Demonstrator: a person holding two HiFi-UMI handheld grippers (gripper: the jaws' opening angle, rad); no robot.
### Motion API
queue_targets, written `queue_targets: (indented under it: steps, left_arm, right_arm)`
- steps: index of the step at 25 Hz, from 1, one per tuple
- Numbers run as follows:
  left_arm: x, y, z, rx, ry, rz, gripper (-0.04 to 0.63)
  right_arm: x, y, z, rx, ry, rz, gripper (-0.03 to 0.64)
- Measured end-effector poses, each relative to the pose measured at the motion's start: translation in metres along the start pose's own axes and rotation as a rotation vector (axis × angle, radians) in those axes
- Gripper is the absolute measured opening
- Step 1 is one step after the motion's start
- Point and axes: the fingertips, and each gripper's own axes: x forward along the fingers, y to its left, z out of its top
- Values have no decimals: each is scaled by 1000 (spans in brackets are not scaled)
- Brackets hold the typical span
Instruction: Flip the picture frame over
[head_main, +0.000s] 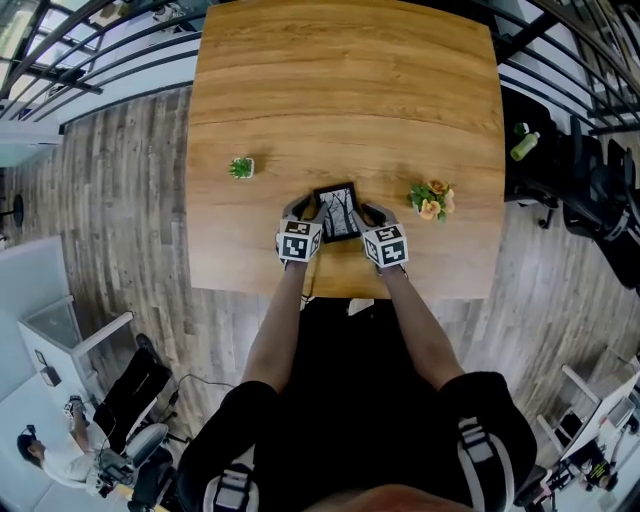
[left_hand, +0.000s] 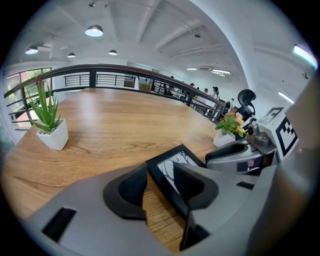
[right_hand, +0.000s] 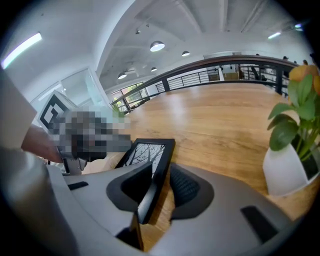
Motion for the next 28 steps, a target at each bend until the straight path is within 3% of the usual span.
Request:
queue_targets:
  steps: [7,11,14,28]
  left_arm:
    - [-25,-1,15,-25,-76,56,160]
    - [-53,-2,32,-2,-187,142,68]
    - [-70,-9,39,13,-242,176,44]
    - [-122,-50,28,-29,-291,274,29]
  right_arm:
    - [-26,-1,23,-71,-75,29,7]
    - [-48,-10,32,-133,-108,-4,6]
    - [-64,-16,35,-166,-127,-16,6]
    - [-119,-15,40,-267,-176,61,6]
